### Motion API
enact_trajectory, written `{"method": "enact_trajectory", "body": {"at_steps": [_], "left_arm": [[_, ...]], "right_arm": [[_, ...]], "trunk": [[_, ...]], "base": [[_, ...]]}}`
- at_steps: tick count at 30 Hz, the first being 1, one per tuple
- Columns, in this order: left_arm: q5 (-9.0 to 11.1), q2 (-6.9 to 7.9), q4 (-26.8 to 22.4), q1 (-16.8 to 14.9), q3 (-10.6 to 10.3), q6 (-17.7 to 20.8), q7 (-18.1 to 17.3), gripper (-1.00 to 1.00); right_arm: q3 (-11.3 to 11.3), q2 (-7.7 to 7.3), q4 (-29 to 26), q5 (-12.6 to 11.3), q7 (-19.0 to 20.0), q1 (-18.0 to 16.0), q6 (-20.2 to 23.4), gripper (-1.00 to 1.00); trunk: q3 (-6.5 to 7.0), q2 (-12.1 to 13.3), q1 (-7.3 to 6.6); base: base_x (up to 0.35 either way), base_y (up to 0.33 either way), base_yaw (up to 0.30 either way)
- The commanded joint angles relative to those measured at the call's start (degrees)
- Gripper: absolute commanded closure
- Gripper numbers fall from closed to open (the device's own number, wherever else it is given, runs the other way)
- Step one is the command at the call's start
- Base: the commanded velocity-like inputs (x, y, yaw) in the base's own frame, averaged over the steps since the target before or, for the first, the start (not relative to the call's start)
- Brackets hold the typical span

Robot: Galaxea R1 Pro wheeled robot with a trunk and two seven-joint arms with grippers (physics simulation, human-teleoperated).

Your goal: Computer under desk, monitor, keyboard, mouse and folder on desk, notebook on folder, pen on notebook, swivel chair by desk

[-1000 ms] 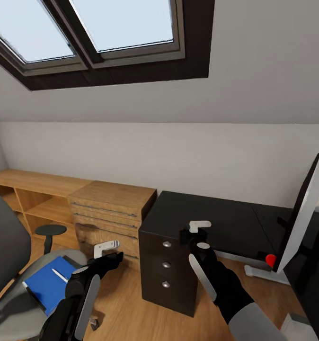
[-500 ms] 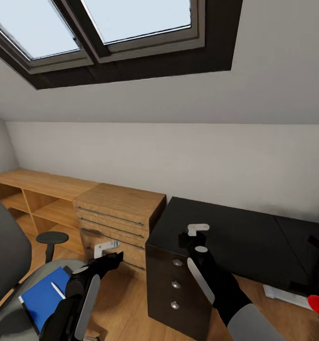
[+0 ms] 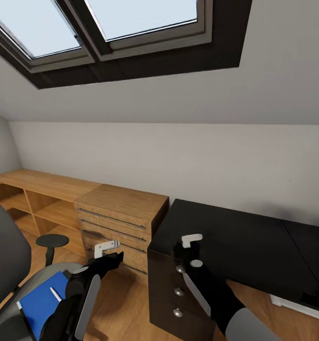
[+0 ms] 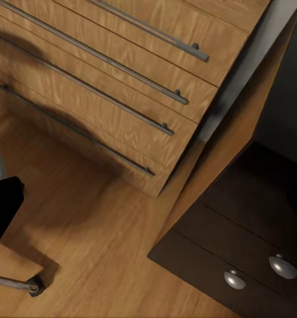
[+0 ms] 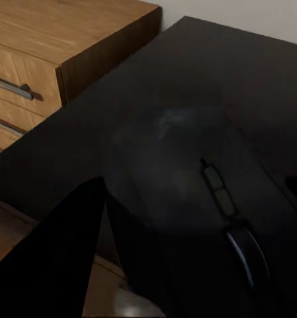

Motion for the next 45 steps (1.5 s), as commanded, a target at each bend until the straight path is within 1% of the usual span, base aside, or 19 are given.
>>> {"method": "enact_trajectory", "body": {"at_steps": [1,3,6,10,15,19,21,22,23,26,30,36,45], "left_arm": [[0.6,-0.05,-0.1,0.0,0.0,0.2,0.4,-1.00],[0.6,-0.03,-0.1,0.0,0.0,0.2,0.4,-1.00],[0.6,-0.04,-0.1,0.0,0.0,0.2,0.4,-1.00],[0.6,-0.08,-0.1,0.0,0.0,0.2,0.4,-1.00],[0.6,-0.10,-0.1,0.0,0.0,0.2,0.4,-1.00],[0.6,-0.09,-0.1,0.0,0.0,0.2,0.4,-1.00],[0.6,-0.10,-0.1,0.0,0.0,0.2,0.4,-1.00],[0.6,-0.08,-0.1,0.0,0.0,0.2,0.4,-1.00],[0.6,-0.08,-0.1,0.0,0.0,0.2,0.4,-1.00],[0.6,-0.09,-0.1,0.0,0.0,0.2,0.4,-1.00],[0.6,-0.10,-0.1,0.0,0.0,0.2,0.4,-1.00],[0.6,-0.10,-0.1,0.0,0.0,0.2,0.4,-1.00],[0.5,-0.10,0.0,0.0,-0.1,0.2,0.5,-1.00]], "right_arm": [[0.2,-0.03,1.0,-0.3,0.3,-0.1,-0.3,1.00],[0.2,-0.02,4.6,-0.3,3.9,-0.3,-2.3,1.00],[0.1,-0.12,7.4,-0.3,8.0,-0.5,-3.6,1.00],[0.0,-0.25,8.2,-0.3,9.4,-0.6,-4.0,1.00],[0.0,-0.36,8.5,-0.3,10.6,-0.6,-4.2,1.00],[-0.2,-0.61,9.0,-0.4,16.0,-0.6,-4.7,1.00],[-0.2,-0.68,9.8,-0.4,17.2,-0.7,-4.9,1.00],[-0.2,-0.73,11.0,-0.4,18.2,-0.8,-5.2,1.00],[-0.3,-0.72,13.4,-0.4,19.2,-1.4,-6.6,1.00],[-0.3,-0.52,18.4,-0.6,20.7,-3.3,-9.8,1.00],[-0.3,-0.41,20.9,-0.5,22.4,-4.2,-11.0,1.00],[-0.3,-0.38,21.9,-0.4,23.0,-4.5,-11.5,1.00],[-0.2,-0.07,22.6,-0.4,23.1,-4.5,-11.6,1.00]], "trunk": [[-0.07,0.0,0.00],[-0.07,0.0,0.00],[-0.07,0.0,0.00],[-0.07,0.0,0.00],[-0.07,0.0,0.00],[-0.07,0.0,0.00],[-0.07,0.0,0.00],[-0.07,0.0,0.00],[-0.07,0.0,0.00],[-0.07,0.0,0.00],[-0.07,0.0,0.00],[-0.07,0.0,0.00],[-0.07,0.0,0.00]], "base": [[0.002,0.000,0.000],[0.001,0.000,0.000],[0.000,0.000,0.000],[0.062,0.001,0.000],[0.262,0.065,0.000],[0.276,0.090,0.000],[0.255,0.089,0.000],[0.235,0.088,0.000],[0.161,0.056,0.000],[0.070,0.024,0.000],[0.021,0.007,0.000],[0.024,0.001,0.000],[0.170,0.000,0.000]]}}
